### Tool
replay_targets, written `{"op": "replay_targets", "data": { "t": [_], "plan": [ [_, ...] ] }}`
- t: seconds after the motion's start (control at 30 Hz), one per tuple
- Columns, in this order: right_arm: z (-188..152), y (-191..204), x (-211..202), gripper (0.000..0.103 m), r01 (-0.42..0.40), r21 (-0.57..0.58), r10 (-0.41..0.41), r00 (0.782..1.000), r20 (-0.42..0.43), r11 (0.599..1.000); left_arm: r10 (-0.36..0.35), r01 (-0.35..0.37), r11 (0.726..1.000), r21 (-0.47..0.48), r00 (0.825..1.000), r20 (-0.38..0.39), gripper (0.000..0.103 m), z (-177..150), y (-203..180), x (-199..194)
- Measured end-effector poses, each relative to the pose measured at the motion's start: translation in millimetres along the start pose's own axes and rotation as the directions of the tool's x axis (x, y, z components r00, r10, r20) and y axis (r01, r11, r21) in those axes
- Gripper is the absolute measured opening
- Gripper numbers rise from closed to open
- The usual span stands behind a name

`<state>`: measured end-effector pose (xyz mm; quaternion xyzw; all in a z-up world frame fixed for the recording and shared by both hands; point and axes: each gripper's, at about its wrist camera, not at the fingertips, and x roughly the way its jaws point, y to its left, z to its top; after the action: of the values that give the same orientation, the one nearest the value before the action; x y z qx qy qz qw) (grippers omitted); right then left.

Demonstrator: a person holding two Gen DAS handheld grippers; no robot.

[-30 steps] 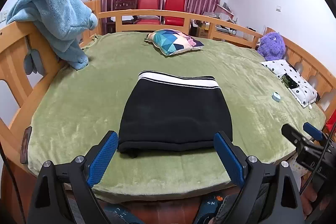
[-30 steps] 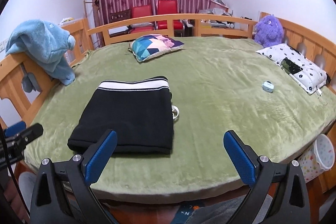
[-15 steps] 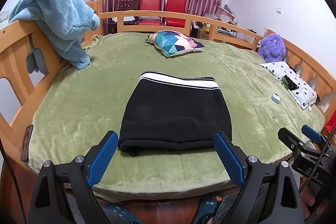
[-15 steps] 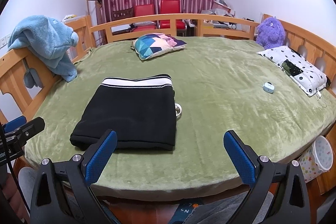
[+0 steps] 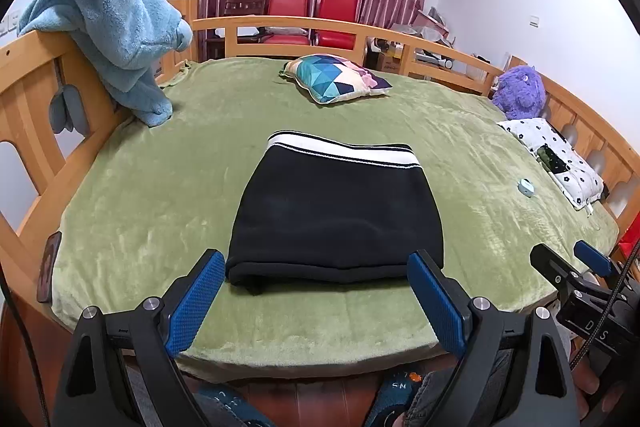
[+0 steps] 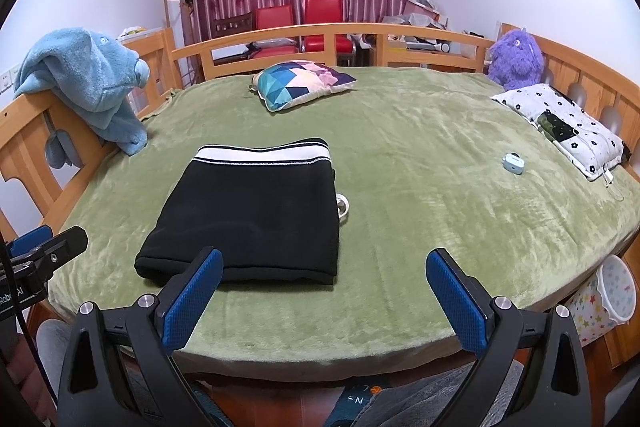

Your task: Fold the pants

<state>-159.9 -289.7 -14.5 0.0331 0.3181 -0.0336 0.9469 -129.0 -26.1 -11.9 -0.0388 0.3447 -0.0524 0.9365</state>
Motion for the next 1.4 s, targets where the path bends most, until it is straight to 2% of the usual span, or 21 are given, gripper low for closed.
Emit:
{"op": "replay_targets", "data": {
  "t": [1.4],
  "plan": [
    [1.9,5.7,-5.3,0.1,0.004,0.016,-0.004,1.0,0.004,1.0,-0.002,0.002,1.0,-0.004,1.0,0.002,0.093,0.4,0.6,0.6]
  ]
}}
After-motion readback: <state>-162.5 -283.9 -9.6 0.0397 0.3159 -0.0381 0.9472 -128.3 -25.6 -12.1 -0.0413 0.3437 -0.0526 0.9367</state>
